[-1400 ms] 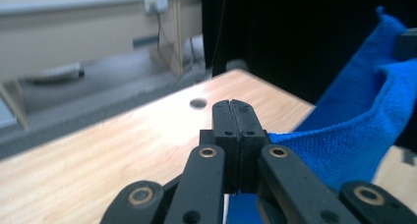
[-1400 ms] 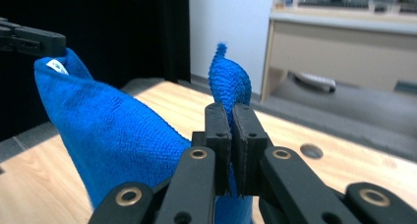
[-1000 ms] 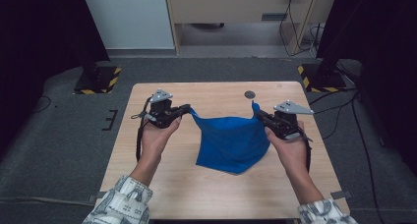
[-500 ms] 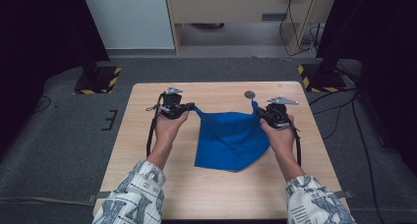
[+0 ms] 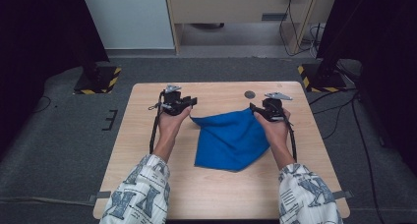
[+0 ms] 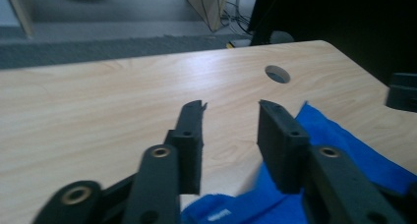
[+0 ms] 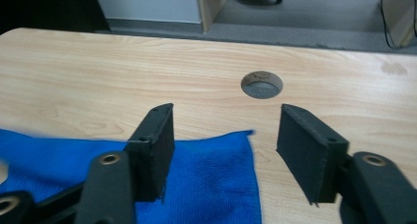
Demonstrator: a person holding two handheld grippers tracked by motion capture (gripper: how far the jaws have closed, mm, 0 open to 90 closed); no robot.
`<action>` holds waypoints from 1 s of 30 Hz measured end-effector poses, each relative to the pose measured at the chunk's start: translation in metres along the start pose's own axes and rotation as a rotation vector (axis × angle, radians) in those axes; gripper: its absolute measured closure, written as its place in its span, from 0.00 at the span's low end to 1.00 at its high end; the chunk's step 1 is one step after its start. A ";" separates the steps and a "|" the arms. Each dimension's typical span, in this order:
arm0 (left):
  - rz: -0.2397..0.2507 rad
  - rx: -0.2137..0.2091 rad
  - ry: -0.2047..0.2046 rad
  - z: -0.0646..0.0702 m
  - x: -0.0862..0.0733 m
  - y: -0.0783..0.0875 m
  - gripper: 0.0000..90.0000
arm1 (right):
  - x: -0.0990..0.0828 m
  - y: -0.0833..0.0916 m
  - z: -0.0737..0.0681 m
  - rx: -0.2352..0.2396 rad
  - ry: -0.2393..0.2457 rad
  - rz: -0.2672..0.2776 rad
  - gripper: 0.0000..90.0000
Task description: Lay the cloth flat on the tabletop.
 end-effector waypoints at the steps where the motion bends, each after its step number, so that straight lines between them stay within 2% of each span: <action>1: 0.009 0.020 -0.024 0.000 0.001 0.003 0.65 | 0.000 0.002 -0.001 0.005 0.018 -0.005 0.41; 4: 0.000 0.020 -0.030 0.000 0.002 0.006 0.62 | 0.000 0.007 0.000 0.007 0.042 -0.013 0.39; 9: -0.008 0.026 -0.084 0.008 -0.002 0.020 0.60 | -0.008 0.022 0.000 0.045 0.072 -0.032 0.41; 10: -0.006 0.026 -0.087 0.010 -0.003 0.023 0.60 | -0.012 0.029 0.001 0.066 0.080 -0.040 0.44; 11: 0.000 0.024 -0.101 0.013 -0.005 0.030 0.60 | -0.014 0.031 0.001 0.072 0.078 -0.042 0.45; 15: 0.007 0.014 -0.105 0.018 -0.008 0.039 0.60 | -0.019 0.042 0.002 0.098 0.084 -0.049 0.49; 16: 0.006 0.008 -0.120 0.020 -0.010 0.043 0.59 | -0.020 0.044 0.002 0.101 0.085 -0.048 0.50; 23: 0.003 -0.011 -0.135 0.028 -0.018 0.051 0.54 | -0.023 0.060 0.002 0.127 0.088 -0.051 0.57; 30: -0.010 -0.031 -0.161 0.034 -0.036 0.058 0.52 | -0.032 0.072 0.006 0.135 0.090 -0.054 0.65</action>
Point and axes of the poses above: each handheld gripper's, and its own axes: y roughly backward along the jaws, x roughly out of its top, z roughly to its right, the point moved 2 cm from there along -y, roughly forward along the jaws, and after that the axes turned 4 degrees about -z, right-handed, at the moved point
